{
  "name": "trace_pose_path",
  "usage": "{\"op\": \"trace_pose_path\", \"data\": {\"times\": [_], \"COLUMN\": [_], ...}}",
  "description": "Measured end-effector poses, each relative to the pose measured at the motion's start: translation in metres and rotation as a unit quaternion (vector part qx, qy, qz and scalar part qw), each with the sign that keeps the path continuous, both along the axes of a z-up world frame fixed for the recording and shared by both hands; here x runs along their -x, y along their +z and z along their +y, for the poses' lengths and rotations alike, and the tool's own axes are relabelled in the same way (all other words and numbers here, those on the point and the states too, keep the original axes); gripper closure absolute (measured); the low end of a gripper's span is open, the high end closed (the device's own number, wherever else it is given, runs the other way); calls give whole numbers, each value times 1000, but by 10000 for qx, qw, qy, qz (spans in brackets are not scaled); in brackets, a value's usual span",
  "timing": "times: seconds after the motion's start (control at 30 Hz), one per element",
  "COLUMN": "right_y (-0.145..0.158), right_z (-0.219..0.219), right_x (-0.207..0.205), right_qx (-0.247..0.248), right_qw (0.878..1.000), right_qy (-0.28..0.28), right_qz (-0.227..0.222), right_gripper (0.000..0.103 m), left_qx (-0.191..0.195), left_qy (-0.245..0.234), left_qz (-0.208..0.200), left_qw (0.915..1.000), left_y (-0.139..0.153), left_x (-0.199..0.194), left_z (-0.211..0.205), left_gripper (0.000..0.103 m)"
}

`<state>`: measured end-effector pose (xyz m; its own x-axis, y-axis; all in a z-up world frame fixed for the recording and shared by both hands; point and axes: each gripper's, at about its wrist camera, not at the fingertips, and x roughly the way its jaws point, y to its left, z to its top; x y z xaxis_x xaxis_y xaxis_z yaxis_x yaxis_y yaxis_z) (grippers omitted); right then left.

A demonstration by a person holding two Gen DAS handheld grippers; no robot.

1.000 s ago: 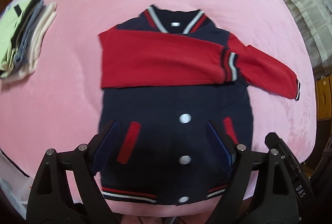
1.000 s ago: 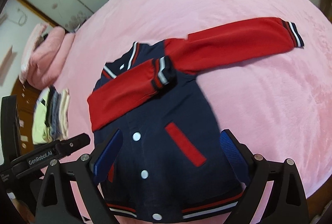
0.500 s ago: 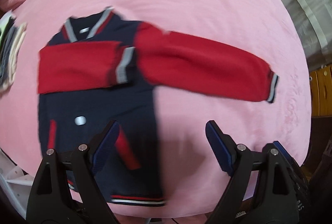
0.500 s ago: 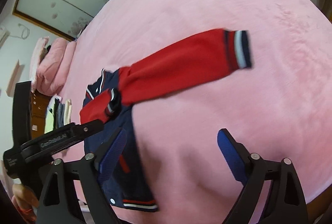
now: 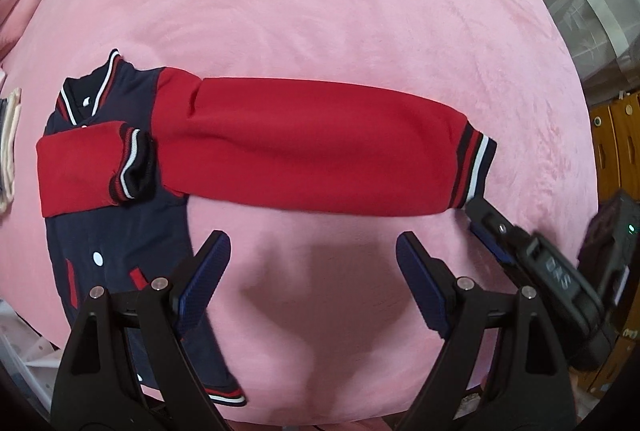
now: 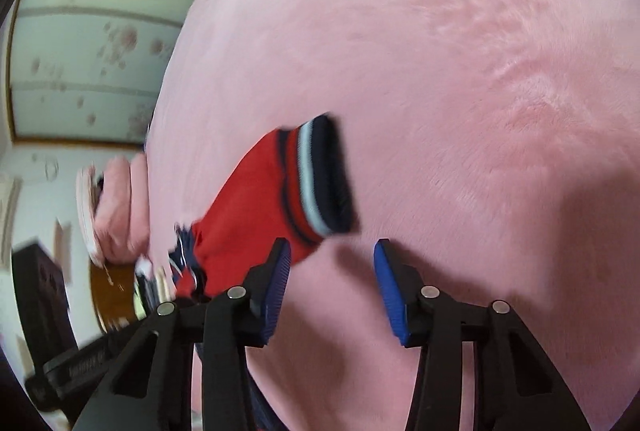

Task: Fold large clothes
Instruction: 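Grasp the other red sleeve cuff with the right gripper and stretch it out, then fold the held red sleeve over the first sleeve with the right gripper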

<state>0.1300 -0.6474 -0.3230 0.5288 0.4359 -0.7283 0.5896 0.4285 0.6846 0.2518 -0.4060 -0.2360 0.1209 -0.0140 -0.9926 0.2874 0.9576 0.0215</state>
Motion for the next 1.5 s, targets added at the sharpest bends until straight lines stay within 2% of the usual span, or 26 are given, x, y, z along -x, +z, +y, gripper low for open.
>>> {"op": "trace_pose_path", "data": {"times": [0.1,0.2,0.33,0.53,0.77,0.93,1.07,1.17,1.37,1.5], "right_y": [-13,-18,-9,29,81,118,146,166,201,207], "right_z": [-15,-24,-31,-26,-3,42,79,117,222,302], "right_x": [-6,-10,-8,-6,1,8,5,-4,-38,-65], "right_qx": [-377,-526,-333,26,661,951,1052,1106,1167,1400], "right_qw": [9990,9979,9984,9968,9913,9863,9817,9766,9702,9681], "right_qy": [-168,-261,-154,9,106,7,11,78,318,579], "right_qz": [-158,-258,-440,-805,-1138,-1348,-1585,-1841,-2101,-1996], "right_gripper": [81,94,95,95,95,95,95,95,95,95], "left_qx": [-110,-158,-217,-469,-190,-145,270,459,532,495], "left_qy": [30,78,102,229,365,360,490,604,719,705], "left_qz": [50,96,73,-67,-337,-689,-693,-859,-1157,-1310], "left_qw": [9999,9998,9997,9986,9986,9969,9960,9934,9893,9876], "left_y": [-4,-7,-9,-7,9,18,23,31,59,64], "left_x": [0,3,5,4,6,10,11,11,8,1], "left_z": [-2,1,2,9,45,89,142,190,291,362], "left_gripper": [20,20,20,20,20,20,20,20,20,20]}}
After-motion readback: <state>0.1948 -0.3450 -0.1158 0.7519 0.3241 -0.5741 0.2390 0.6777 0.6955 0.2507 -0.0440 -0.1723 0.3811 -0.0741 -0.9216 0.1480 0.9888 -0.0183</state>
